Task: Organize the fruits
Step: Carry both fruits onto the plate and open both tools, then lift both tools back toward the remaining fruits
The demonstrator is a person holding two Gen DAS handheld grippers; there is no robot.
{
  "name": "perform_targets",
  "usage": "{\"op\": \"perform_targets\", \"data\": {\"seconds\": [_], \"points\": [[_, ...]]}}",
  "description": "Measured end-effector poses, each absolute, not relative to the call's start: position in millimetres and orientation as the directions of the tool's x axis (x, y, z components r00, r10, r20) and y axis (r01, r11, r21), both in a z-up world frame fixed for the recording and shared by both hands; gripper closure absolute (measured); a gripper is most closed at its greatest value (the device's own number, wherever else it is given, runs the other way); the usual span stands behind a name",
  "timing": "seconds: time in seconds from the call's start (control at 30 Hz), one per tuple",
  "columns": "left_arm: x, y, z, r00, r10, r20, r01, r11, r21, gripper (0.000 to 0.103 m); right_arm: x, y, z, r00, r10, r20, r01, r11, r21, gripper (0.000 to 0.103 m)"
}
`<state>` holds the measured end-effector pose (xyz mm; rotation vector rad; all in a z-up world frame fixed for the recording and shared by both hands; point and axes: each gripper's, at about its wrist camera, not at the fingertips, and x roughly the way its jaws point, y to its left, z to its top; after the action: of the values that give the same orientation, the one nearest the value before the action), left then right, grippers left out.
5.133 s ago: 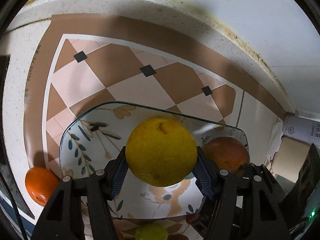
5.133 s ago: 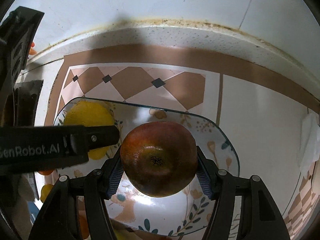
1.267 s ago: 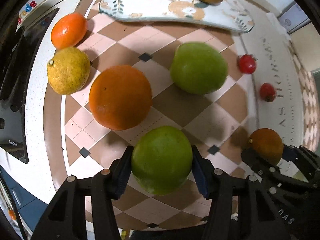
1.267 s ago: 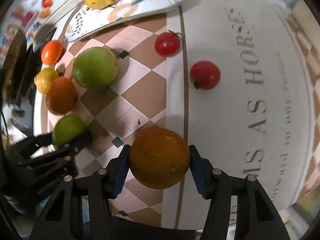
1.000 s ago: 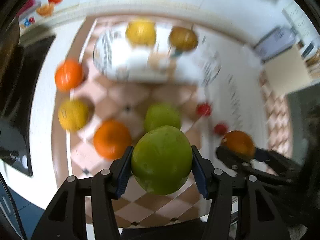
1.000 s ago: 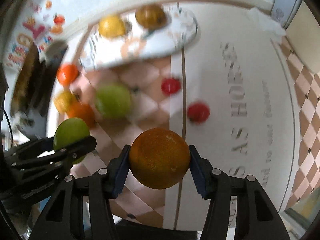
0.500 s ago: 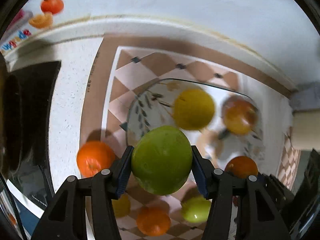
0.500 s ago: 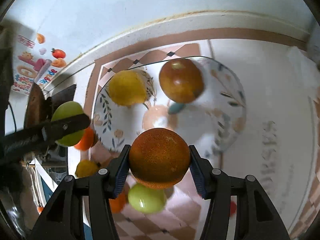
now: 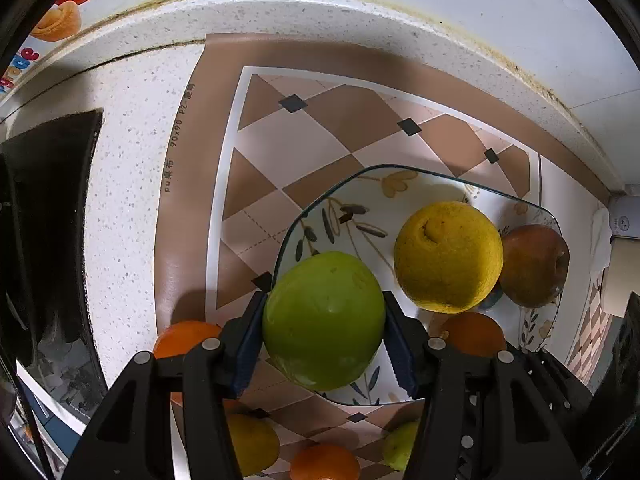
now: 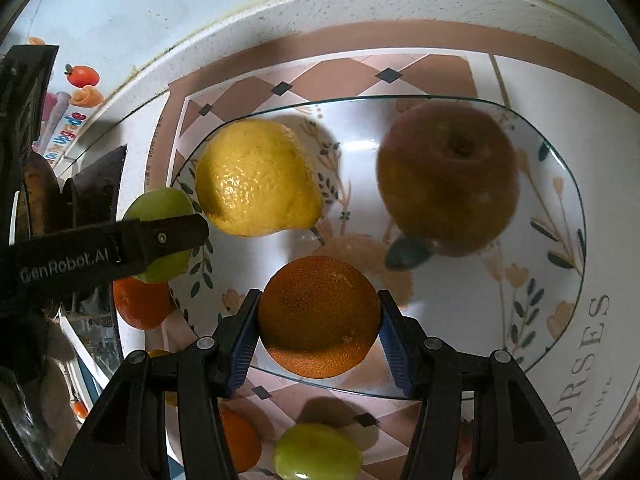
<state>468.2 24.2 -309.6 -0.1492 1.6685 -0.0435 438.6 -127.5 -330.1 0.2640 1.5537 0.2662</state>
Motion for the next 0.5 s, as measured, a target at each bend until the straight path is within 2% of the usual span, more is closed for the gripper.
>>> {"op": "perform_targets", "data": {"seconds": [0.07, 0.13, 0.17, 0.2, 0.3, 0.37, 0.5], "points": [[470, 25, -311, -0.104, -0.13, -0.986, -0.078, 0.989, -0.122, 0.05, 442, -125, -334, -0.029, 0.341, -0.94, 0.007, 0.94, 0.341, 0.042], [471, 26, -311, -0.114, -0.146, -0.983, -0.086, 0.987, -0.137, 0.046, 442, -126, -336, -0.041, 0.351, -0.935, 0.012, 0.936, 0.351, 0.029], [475, 28, -310, -0.112, -0.153, -0.982, -0.087, 0.986, -0.143, 0.037, 442, -125, -335, -0.041, 0.353, -0.935, 0.013, 0.936, 0.352, 0.022], [477, 28, -309, -0.108, -0.157, -0.982, -0.083, 0.986, -0.148, 0.029, 442, -126, -333, -0.043, 0.353, -0.935, 0.014, 0.936, 0.353, 0.021], [479, 22, -302, -0.096, -0.127, -0.987, -0.056, 0.991, -0.122, 0.019, 439, -128, -329, -0.054, 0.352, -0.934, 0.013, 0.936, 0.352, 0.018], [478, 23, -295, -0.094, -0.121, -0.988, -0.054, 0.992, -0.116, 0.015, 434, -133, -325, -0.057, 0.328, -0.943, 0.012, 0.945, 0.328, 0.01], [467, 27, -285, -0.041, -0.118, -0.992, -0.081, 0.99, -0.115, 0.014, 422, -148, -313, -0.044, 0.251, -0.967, 0.017, 0.968, 0.25, 0.009]]}}
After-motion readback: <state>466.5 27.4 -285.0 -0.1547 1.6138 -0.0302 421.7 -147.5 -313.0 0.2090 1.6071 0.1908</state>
